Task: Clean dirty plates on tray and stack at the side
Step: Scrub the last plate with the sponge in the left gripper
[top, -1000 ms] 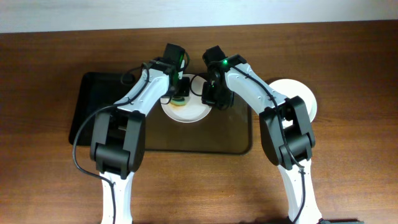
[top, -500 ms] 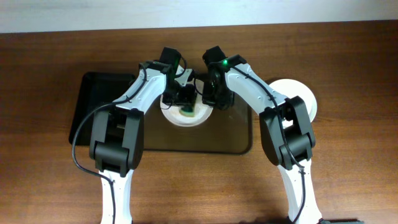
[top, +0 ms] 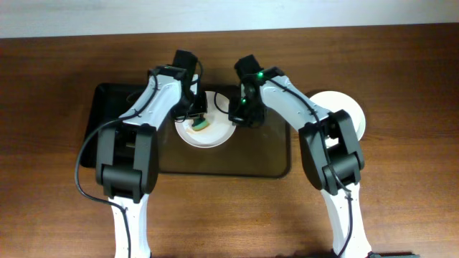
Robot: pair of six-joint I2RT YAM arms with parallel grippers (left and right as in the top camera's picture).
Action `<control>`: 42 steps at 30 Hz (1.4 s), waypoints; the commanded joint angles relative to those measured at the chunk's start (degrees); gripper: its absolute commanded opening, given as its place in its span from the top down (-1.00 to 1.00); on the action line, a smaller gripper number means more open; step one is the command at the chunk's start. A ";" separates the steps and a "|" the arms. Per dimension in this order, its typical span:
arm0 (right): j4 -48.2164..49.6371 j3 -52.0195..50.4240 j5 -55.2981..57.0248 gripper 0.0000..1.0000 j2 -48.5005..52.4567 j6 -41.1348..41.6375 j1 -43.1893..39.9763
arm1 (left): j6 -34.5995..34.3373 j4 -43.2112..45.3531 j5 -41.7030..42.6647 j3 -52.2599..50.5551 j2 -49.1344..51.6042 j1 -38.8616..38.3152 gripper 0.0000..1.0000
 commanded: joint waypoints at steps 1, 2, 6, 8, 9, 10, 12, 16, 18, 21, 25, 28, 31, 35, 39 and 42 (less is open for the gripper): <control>2.16 -3.69 -6.38 0.92 1.01 -6.05 -3.63 | 3.80 1.03 3.74 -2.82 4.37 3.10 0.98; 2.67 -4.17 -7.72 0.92 1.01 -7.21 -4.13 | 7.50 1.97 8.17 -2.93 4.37 3.93 0.98; 3.85 -5.33 -8.24 0.92 1.01 -7.13 -4.52 | 17.11 1.38 26.64 -3.17 4.37 4.46 0.98; 4.00 -5.33 -8.57 0.92 1.01 -6.95 -4.52 | 17.57 1.25 29.62 -4.31 4.37 2.54 0.98; 3.91 -5.33 -8.57 0.92 1.01 -6.95 -4.52 | 17.55 2.19 30.27 -4.94 4.37 1.42 0.99; 3.93 -5.38 -8.57 0.91 1.01 -6.95 -4.52 | 17.53 3.04 30.49 -5.05 4.37 0.92 0.99; 3.91 -5.38 -8.57 0.92 1.01 -6.95 -4.48 | 16.24 7.78 31.21 -5.05 4.37 -0.07 0.99; 3.87 -5.42 -8.57 0.92 1.01 -6.95 -4.44 | 4.00 19.50 21.99 -5.05 4.37 1.27 0.98; 3.87 -5.42 -8.55 0.92 1.01 -6.95 -4.44 | 1.27 18.71 17.94 -5.05 4.37 3.02 0.98; 3.89 -5.42 -8.55 0.92 1.01 -6.95 -4.44 | -3.45 7.43 12.11 -5.05 4.37 7.56 0.99; 3.91 -5.42 -8.52 0.92 1.01 -6.97 -4.44 | 9.27 -5.46 12.28 -5.05 4.37 8.48 0.99; 3.93 -5.42 -8.52 0.92 1.01 -6.95 -4.44 | 17.90 -12.79 12.20 -5.05 4.37 7.26 0.98; 3.93 -5.42 -8.50 0.92 1.01 -6.95 -4.44 | 19.08 -12.57 12.79 -5.05 4.37 5.57 0.98; 3.93 -5.42 -8.31 0.92 1.01 -6.95 -4.44 | 27.04 -6.34 32.85 -5.05 4.37 4.04 0.98; 3.93 -5.42 -8.31 0.92 1.01 -6.95 -4.48 | 17.88 5.79 24.13 -5.05 4.37 3.72 0.98; 3.91 -5.42 -8.33 0.92 1.01 -6.95 -4.48 | 7.87 9.18 3.52 -4.96 4.37 3.78 0.99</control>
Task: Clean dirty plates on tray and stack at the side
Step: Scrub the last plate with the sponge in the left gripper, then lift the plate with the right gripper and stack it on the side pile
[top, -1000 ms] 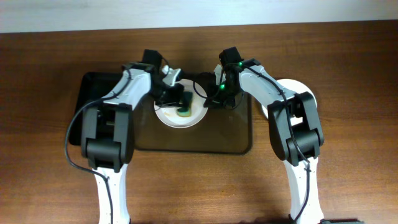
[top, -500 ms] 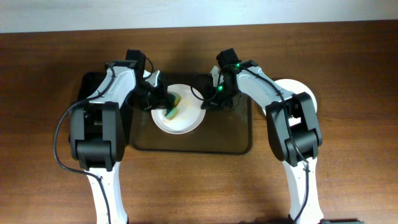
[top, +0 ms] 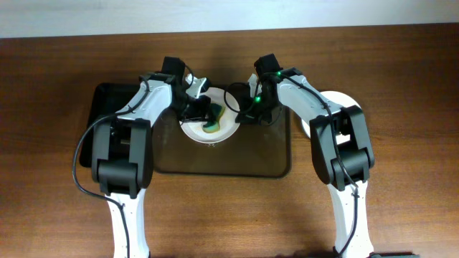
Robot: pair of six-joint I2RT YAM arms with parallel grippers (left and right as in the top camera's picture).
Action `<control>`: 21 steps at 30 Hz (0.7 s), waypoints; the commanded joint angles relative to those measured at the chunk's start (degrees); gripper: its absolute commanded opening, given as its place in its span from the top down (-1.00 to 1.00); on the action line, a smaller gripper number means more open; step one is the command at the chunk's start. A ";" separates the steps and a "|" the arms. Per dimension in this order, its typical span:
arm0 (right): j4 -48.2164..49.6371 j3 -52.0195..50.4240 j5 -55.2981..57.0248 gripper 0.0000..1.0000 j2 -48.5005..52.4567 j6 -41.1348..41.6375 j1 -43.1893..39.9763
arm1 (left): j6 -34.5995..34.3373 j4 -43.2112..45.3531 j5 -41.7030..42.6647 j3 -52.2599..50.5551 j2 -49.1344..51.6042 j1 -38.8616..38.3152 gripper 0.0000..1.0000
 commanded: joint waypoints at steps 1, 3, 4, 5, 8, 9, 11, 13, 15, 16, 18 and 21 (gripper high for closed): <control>-0.70 -1.40 2.71 0.92 1.01 -0.66 0.17 | -11.06 1.99 -31.89 0.98 2.14 0.02 0.99; -0.70 -1.40 2.71 0.92 1.01 -0.66 0.17 | -12.70 -2.38 -41.55 5.53 2.14 0.02 0.98; -0.70 -1.40 2.71 0.92 1.01 -0.63 0.17 | -13.60 -6.21 -47.41 9.09 2.14 0.02 0.99; -0.70 -1.40 2.75 0.92 1.01 -0.37 0.17 | -13.60 -9.70 -51.76 12.39 2.14 0.00 0.98; -0.72 -1.40 2.73 0.92 1.01 -0.22 0.17 | -13.60 -16.46 -55.04 16.87 2.14 -0.15 0.99; -0.72 -1.40 2.73 0.92 1.01 -0.22 0.17 | -13.51 -17.84 -50.47 17.35 2.14 -0.13 0.98; -0.81 -1.38 2.58 0.92 0.94 -0.22 -0.17 | -8.07 -20.20 -31.80 19.61 2.14 0.81 0.99; -2.34 -1.11 2.51 0.92 0.31 -0.37 -1.16 | -4.04 -23.19 -16.61 23.02 2.14 2.75 0.98; -3.76 -1.09 2.78 0.92 -2.23 -2.29 -2.32 | -3.37 -26.64 -11.39 26.29 2.14 5.75 0.98; -4.57 -1.07 4.31 0.92 -4.44 -2.69 -2.80 | -2.51 -27.02 -12.17 26.34 2.14 6.93 0.99; -6.71 -1.07 11.02 0.92 -9.33 -2.84 -2.82 | -2.38 -27.26 -13.79 25.44 2.19 7.65 0.99; -10.93 -1.07 25.59 0.92 -18.27 -2.82 -1.31 | -2.38 -25.86 -15.21 23.23 2.19 6.73 0.99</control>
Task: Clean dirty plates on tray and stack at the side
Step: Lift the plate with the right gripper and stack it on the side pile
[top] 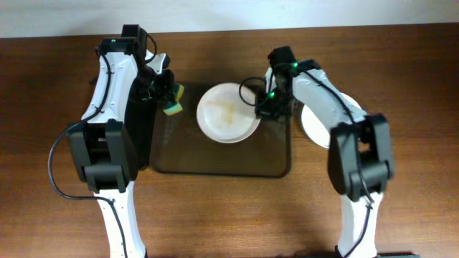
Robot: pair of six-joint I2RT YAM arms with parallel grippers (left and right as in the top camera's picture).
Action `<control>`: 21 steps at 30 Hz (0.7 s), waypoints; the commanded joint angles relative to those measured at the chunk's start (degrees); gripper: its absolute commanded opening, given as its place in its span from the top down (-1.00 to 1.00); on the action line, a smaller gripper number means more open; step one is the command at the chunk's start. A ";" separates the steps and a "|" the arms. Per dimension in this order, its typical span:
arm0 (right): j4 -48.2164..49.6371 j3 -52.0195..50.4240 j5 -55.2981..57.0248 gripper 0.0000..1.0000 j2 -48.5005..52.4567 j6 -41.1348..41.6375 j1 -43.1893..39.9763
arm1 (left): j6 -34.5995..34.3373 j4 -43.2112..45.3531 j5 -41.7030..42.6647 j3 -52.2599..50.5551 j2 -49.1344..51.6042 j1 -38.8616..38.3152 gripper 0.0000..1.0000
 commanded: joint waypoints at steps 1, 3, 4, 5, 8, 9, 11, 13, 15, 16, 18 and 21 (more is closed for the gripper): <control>-2.82 0.17 17.73 0.92 -10.56 -0.98 2.45 | 1.40 2.01 0.98 -2.62 0.50 -1.90 0.98; -5.16 0.17 29.75 0.92 -13.77 -0.33 5.64 | 1.40 3.52 0.94 -3.82 0.50 -2.80 0.98; -6.23 0.17 36.52 0.92 -14.75 0.31 7.96 | 1.36 4.13 0.94 -4.07 0.50 -3.06 0.99; -7.67 0.17 44.89 0.92 -15.04 3.02 10.88 | 1.33 4.59 0.96 -4.07 0.50 -3.23 0.98; -11.91 0.15 67.19 0.92 -14.93 9.22 19.58 | 1.36 5.01 0.72 -4.07 0.50 -3.30 0.98; -12.07 0.15 71.04 0.92 -14.93 10.10 21.66 | 1.36 5.27 0.74 -4.07 0.50 -3.30 0.98; -13.60 0.15 79.45 0.92 -14.93 13.18 25.40 | 1.36 5.84 0.74 -4.07 0.50 -3.30 0.98; -14.60 0.15 85.46 0.92 -14.93 13.70 28.11 | 1.36 5.86 0.74 -4.07 0.50 -3.30 0.98; -14.64 0.15 90.86 0.92 -14.93 13.70 30.38 | 1.36 5.86 0.74 -4.07 0.50 -3.30 0.98; -14.67 0.15 94.47 0.92 -14.93 13.70 31.61 | 1.36 5.86 0.74 -4.07 0.50 -3.30 0.99; -14.62 0.15 100.89 0.92 -14.93 13.73 34.45 | 1.36 5.86 0.74 -4.07 0.50 -3.30 0.98; -14.62 0.15 108.45 0.92 -14.93 13.70 38.21 | 1.36 5.86 0.72 -4.07 0.50 -3.30 0.98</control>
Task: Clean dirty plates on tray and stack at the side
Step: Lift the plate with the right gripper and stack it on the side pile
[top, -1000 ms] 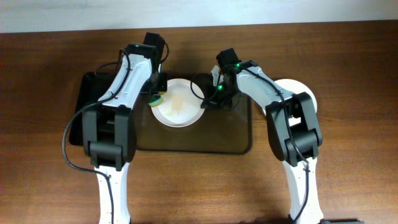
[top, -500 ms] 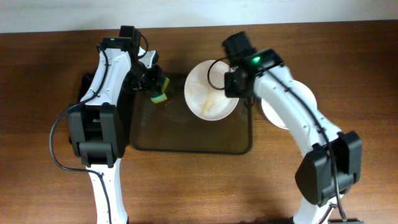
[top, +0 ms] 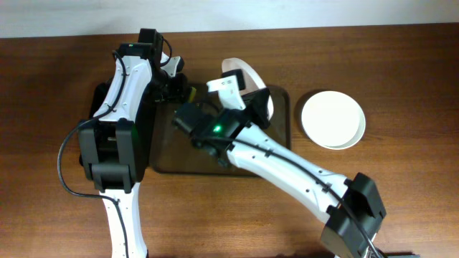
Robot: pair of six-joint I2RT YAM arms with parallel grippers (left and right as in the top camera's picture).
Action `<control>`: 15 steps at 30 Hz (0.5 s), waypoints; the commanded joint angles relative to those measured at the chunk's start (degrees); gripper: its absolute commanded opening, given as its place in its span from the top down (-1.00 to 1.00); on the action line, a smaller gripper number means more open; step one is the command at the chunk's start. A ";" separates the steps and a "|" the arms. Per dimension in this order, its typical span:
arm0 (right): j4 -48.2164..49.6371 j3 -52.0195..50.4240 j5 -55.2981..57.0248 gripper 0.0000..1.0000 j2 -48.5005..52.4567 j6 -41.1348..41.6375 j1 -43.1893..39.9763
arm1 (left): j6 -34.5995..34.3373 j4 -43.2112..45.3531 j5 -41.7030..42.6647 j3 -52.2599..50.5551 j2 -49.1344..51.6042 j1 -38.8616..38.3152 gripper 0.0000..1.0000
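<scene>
A white plate (top: pixel 242 72) is lifted over the black tray (top: pixel 278 143) and tilted steeply on edge. My right gripper (top: pixel 237 92) is shut on its rim, and the right arm reaches across the tray from the lower right, covering much of it. My left gripper (top: pixel 181 89) sits just left of the plate at the tray's far left corner. It is shut on a yellow-green sponge (top: pixel 191 92), of which only a small part shows.
A clean white plate (top: pixel 332 118) lies on the wooden table right of the tray. The left arm runs down along the tray's left edge. The table's back edge is close behind the grippers.
The plate was flat on the tray with my right gripper at its right rim; now it is raised and tilted. My right arm has swung over the tray. The left gripper and sponge moved right, toward the plate.
Both grippers first met at the plate on the tray, the left pressing the sponge on it, the right at its rim. Then the sponge was still on the plate. Later the left gripper held the sponge away at the left. Now the plate is lifted and tilted.
</scene>
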 commanded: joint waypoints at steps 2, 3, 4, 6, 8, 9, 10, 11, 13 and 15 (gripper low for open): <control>-0.07 0.11 12.37 0.92 -0.57 1.20 3.93 | 1.29 0.09 0.55 -0.28 0.44 0.17 0.98; -0.02 0.11 12.37 0.92 -0.57 1.22 4.17 | 1.31 0.09 0.55 -0.28 0.44 0.17 0.98; -0.04 0.11 12.35 0.92 -0.59 1.42 4.09 | 1.29 0.09 0.55 -0.28 0.44 0.17 0.98; -0.07 0.11 11.08 0.92 -0.59 3.78 3.76 | 1.31 0.09 0.55 -0.28 0.44 0.20 0.98; -0.26 0.13 2.27 0.92 -0.61 5.64 2.03 | 1.29 0.07 -0.04 -0.28 0.44 0.24 0.98; -0.46 0.13 -5.73 0.92 -0.70 5.64 -0.26 | 1.29 0.07 -0.09 -0.28 0.44 0.24 0.98; -0.52 0.13 -11.19 0.92 -0.92 5.64 -2.21 | 1.31 0.07 -0.09 -0.28 0.44 0.24 0.98; -0.70 0.13 -19.06 0.92 -1.49 5.64 -5.49 | 1.29 0.07 -0.09 -0.28 0.44 0.24 0.98; -0.96 0.13 -33.18 0.92 -3.67 5.51 -14.78 | 1.29 0.09 -0.33 -0.28 0.44 0.24 0.98; -0.87 0.13 -46.36 0.92 -4.96 0.68 -26.58 | 1.31 0.07 -0.94 -0.28 0.44 0.24 0.98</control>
